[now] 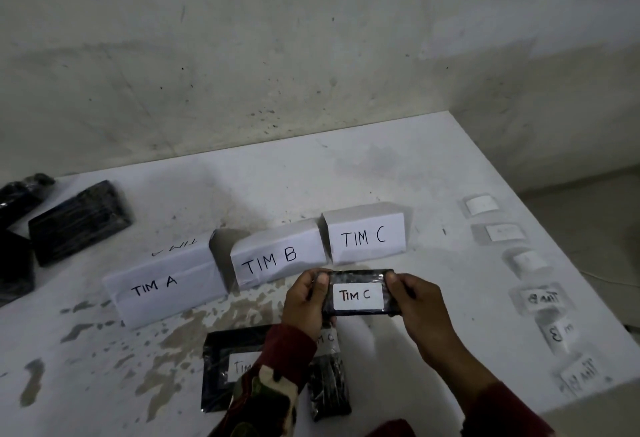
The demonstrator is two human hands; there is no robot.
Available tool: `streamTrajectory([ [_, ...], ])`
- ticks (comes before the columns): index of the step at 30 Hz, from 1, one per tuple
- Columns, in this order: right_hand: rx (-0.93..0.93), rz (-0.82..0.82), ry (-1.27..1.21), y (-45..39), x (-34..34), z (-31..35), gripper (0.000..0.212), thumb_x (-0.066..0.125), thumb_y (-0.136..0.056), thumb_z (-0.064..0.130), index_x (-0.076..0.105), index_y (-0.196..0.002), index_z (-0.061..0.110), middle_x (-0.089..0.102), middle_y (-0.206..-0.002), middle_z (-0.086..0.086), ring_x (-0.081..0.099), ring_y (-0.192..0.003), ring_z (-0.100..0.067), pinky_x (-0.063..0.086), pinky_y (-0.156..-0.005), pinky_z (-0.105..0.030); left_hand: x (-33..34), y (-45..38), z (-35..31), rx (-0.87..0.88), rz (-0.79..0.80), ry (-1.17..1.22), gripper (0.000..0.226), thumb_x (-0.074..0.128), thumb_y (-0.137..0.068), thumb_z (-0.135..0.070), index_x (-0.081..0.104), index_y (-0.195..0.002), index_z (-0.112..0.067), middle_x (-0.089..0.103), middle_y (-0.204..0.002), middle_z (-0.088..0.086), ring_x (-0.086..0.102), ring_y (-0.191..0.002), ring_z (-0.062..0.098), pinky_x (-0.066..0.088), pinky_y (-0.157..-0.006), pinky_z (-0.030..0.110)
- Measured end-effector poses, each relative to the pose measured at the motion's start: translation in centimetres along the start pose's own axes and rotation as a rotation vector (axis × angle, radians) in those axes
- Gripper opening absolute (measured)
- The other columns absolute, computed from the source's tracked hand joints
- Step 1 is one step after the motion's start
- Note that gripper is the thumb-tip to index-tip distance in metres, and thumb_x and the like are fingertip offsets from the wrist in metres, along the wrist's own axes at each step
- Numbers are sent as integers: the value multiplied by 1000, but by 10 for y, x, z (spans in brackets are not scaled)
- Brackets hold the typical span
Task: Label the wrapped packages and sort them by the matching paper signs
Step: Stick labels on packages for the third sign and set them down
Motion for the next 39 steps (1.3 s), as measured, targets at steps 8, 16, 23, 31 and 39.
streamTrajectory([
  [8, 5, 80, -6, 3, 10, 6, 32, 57, -89, 27, 65, -76, -1, 61, -65, -8, 53, -60, -12, 45, -59, -26, 0, 0, 6, -3, -53, -74, 17, 70, -78, -19, 53, -77, -16, 62, -70, 4, 59, -63, 17, 51, -56, 29],
  [16, -26, 15, 14, 6, 15, 8, 37, 49, -94, 24, 63, -75, -5, 66, -68, -17, 55, -51, -13, 44, -46, -20, -3, 2, 4, 53, -124, -42, 28, 44, -95, -17, 46, -67, -14, 59, -45, -7, 56, -44, 3, 45, -40, 17],
  [23, 69, 89, -178, 9, 21, -1, 37, 42, -96, 27, 70, -75, 13, 73, -71, -6, 65, -59, -14, 49, -45, -19, -10, -2, 8, 9, -121, 38, 31, 37, -97, -16, 46, -68, -10, 54, -62, 6, 59, -46, 3, 49, -44, 16],
  [31, 343, 276, -489, 13, 34, -14, 45, 34, -96, 40, 68, -91, 10, 75, -80, -6, 67, -73, -14, 50, -62, -24, -16, -5, 7, 21, -136, 59, 31, 36, -97, -16, 47, -69, -10, 54, -60, 5, 60, -45, 2, 47, -41, 14],
  [39, 207, 294, -524, 14, 30, -9, 29, 45, -92, 11, 72, -83, 9, 76, -81, -3, 69, -73, -6, 54, -60, -15, -18, -3, 5, 19, -110, 21, 30, 35, -97, -22, 51, -74, -11, 61, -66, 6, 62, -48, 3, 49, -42, 18],
])
Point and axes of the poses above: each hand's wrist, its own y-axis away from the middle knuckle, its own x-axis out of the palm, z = x × y, the point moved 7 cm from there along -y, towards the middle knuckle
